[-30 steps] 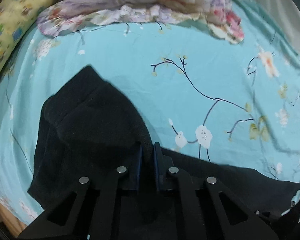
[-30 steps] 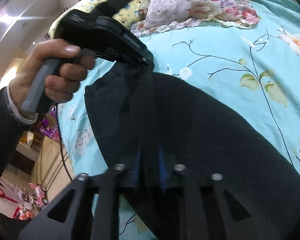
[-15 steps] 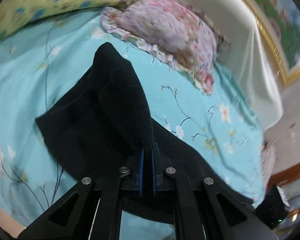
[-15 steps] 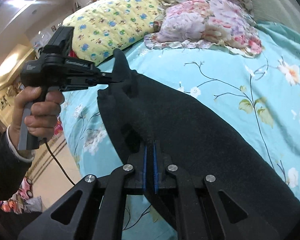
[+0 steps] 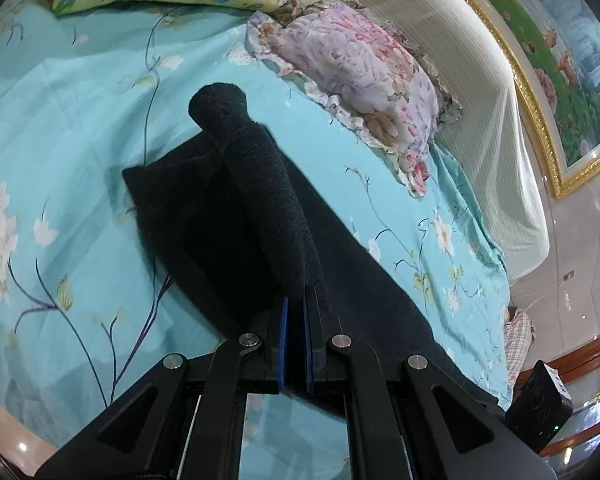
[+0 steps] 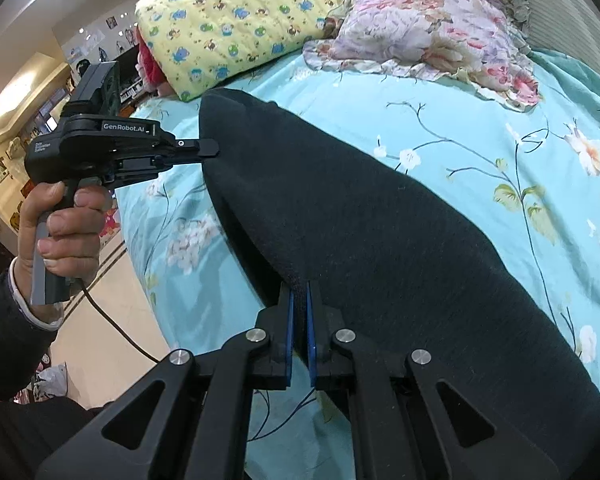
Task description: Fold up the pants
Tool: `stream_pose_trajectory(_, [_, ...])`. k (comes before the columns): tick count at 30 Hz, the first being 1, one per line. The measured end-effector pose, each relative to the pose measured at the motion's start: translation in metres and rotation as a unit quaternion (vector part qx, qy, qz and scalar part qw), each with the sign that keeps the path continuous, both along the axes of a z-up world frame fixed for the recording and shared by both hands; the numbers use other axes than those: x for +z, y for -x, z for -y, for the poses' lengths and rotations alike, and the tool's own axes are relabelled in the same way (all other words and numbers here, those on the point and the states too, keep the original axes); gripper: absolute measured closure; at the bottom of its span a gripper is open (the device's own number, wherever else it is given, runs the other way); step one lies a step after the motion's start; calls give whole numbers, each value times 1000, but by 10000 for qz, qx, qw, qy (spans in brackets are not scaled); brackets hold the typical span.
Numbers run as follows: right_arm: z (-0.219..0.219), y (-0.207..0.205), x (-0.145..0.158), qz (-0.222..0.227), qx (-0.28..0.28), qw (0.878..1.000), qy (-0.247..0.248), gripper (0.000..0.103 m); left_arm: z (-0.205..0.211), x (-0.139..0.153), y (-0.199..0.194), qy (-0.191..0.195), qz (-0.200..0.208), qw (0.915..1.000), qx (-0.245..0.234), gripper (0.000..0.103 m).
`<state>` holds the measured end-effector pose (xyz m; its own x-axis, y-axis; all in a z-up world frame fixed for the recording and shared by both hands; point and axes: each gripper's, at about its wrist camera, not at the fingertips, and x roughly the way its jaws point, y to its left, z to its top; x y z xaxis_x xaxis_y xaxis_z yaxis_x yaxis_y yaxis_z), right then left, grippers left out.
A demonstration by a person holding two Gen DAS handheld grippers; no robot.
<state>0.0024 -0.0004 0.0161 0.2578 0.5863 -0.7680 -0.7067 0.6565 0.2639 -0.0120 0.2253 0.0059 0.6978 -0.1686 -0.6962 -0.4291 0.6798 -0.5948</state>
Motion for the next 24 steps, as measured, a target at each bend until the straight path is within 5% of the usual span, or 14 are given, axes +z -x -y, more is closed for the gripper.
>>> stream_pose_trajectory(16, [-7, 1, -27, -270, 41, 9990, 344, 97, -8, -36, 9, 274, -137, 9995, -45, 97])
stream_pose_trajectory(20, [-7, 0, -27, -370, 30, 9989, 285, 93, -13, -35, 14, 332, -69, 9994, -42, 82])
stream_pose_trajectory(24, [-6, 1, -24, -459, -29, 9985, 279, 74, -21, -31, 21, 222, -106, 9996, 138, 66])
